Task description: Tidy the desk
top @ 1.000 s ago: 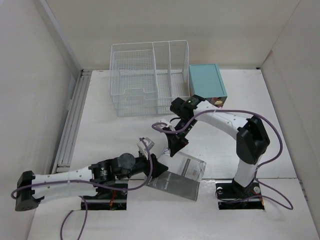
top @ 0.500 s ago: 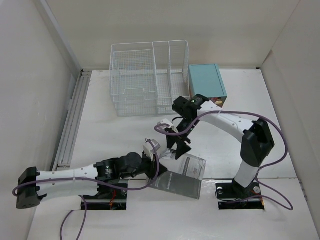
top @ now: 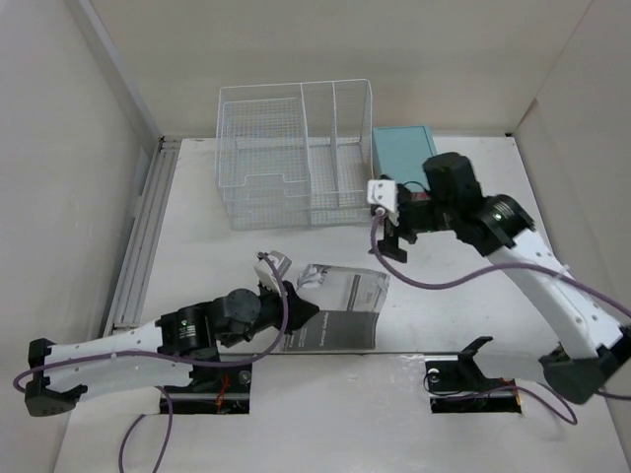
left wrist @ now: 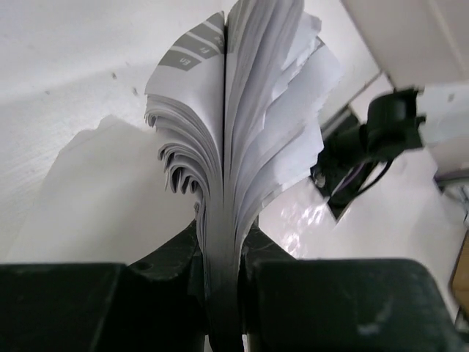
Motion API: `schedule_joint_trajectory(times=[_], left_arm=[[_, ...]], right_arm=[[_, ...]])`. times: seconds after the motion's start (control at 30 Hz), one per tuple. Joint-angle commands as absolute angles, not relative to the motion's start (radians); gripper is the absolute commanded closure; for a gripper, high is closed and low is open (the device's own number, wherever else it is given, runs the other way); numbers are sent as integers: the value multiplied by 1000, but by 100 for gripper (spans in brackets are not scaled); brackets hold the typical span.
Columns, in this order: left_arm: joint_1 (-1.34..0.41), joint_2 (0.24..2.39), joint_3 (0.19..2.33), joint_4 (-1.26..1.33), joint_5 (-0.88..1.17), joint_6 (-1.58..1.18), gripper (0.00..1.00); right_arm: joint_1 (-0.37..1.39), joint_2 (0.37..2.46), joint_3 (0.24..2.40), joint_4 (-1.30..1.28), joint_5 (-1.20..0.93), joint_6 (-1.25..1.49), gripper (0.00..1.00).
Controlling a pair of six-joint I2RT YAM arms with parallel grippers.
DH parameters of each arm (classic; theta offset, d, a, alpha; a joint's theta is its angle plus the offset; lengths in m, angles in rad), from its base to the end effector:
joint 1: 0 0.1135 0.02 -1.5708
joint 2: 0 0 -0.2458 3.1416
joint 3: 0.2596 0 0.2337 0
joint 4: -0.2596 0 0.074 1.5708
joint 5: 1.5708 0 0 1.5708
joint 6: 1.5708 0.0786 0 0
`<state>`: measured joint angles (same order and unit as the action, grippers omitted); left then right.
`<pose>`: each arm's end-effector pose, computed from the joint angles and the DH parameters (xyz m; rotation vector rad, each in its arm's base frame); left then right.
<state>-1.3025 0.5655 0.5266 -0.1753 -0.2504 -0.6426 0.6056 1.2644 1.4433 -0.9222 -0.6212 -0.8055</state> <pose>0.0684 -0.1754 0.2645 0.4394 1.8861 -1.1464 0.1869 0.1850 0.3537 -1.6600 1.4713 0.6053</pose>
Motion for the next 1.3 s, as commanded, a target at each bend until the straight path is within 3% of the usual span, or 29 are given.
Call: schedule_joint_trajectory(times=[0.0, 0.1, 0.2, 0.3, 0.67, 1.1, 1.27], left_arm=[[-1302, 543, 682, -115, -411, -765, 100], [-1302, 566, 758, -141, -501, -819, 100], [-1302, 618, 825, -150, -592, -871, 100], [-1302, 678, 911, -159, -662, -925, 100], [-1302, 896, 1219, -130, -948, -904, 100], [-1302, 1164, 1671, -115, -983, -830, 100], [-1302, 1232, 1729, -169, -953, -864, 100]], right_arm=[[548, 1145, 1408, -655, -289, -557, 0], [486, 1050, 1355, -582, -261, -442, 0], [431, 997, 1313, -529, -379, -382, 0], [431, 976, 1283, -500, -443, -356, 14], [491, 791, 1155, -426, -454, -583, 8], [491, 874, 1238, -352, -439, -833, 6], [491, 885, 1238, -243, -419, -853, 6]])
